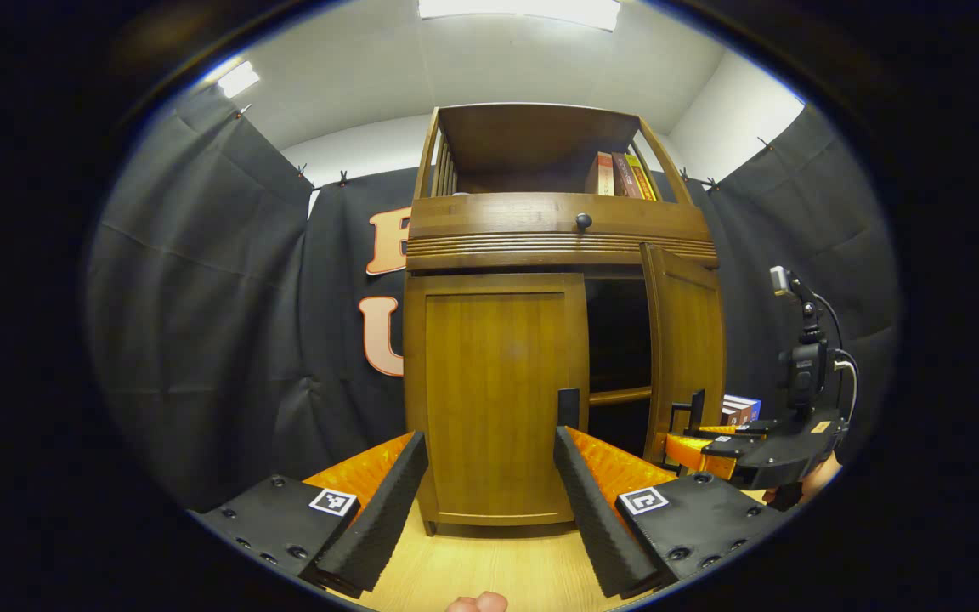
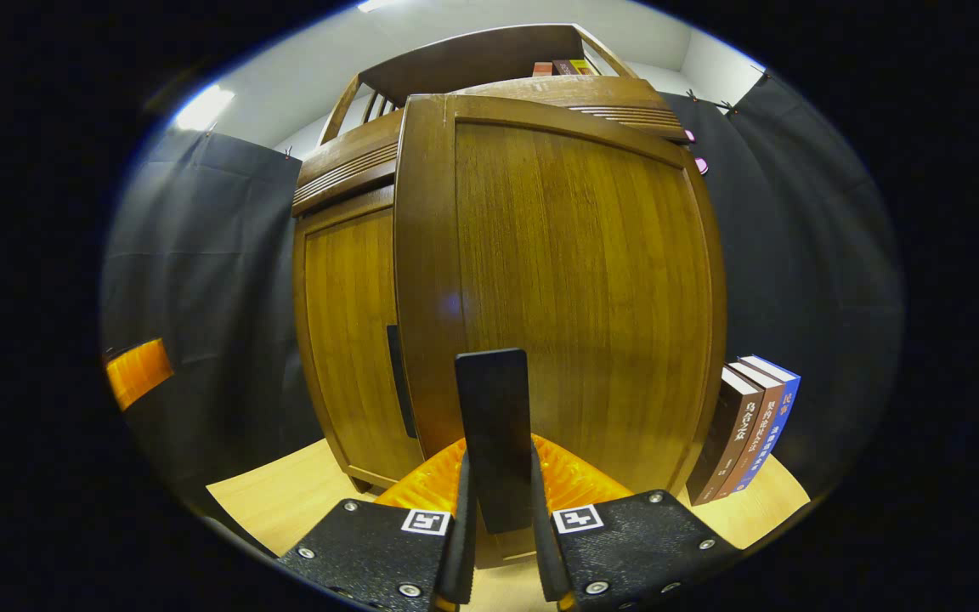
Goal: Open the right door of the double-door shoe cabinet with the right hand, and open the left door with the left hand.
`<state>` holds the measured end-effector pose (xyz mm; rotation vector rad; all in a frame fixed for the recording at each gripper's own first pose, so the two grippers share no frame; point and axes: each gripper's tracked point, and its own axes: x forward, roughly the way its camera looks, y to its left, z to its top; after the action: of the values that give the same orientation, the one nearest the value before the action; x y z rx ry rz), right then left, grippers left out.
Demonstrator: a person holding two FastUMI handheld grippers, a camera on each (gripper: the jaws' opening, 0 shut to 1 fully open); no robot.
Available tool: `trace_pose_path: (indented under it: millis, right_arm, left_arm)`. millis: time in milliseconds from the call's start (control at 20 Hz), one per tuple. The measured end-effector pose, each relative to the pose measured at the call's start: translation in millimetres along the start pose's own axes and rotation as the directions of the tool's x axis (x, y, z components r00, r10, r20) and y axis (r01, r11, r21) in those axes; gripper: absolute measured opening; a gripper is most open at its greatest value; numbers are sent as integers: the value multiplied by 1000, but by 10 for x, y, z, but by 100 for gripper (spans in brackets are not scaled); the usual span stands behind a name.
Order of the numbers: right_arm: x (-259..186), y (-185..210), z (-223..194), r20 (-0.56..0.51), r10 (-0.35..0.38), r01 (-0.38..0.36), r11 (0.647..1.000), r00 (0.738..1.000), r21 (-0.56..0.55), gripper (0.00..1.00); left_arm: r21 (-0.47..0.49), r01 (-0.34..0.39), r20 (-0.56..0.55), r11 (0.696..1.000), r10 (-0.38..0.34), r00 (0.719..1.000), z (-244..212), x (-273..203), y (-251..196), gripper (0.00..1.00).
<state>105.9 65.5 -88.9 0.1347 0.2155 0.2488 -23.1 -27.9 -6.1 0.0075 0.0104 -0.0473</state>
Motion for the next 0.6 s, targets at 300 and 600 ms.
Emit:
trace_pose_path:
  millis: [300, 600]
  right_arm:
    - [-474, -300, -85, -18, -66, 66, 998, 998, -7, 40]
    - [-928, -797, -128, -60, -180, 178, 983, 982, -37, 24]
  left_arm:
    - [11, 18, 9, 1000, -18, 1000, 10, 63, -111, 95]
    - [-22, 53, -5, 998, -53, 999, -44, 43, -318, 95]
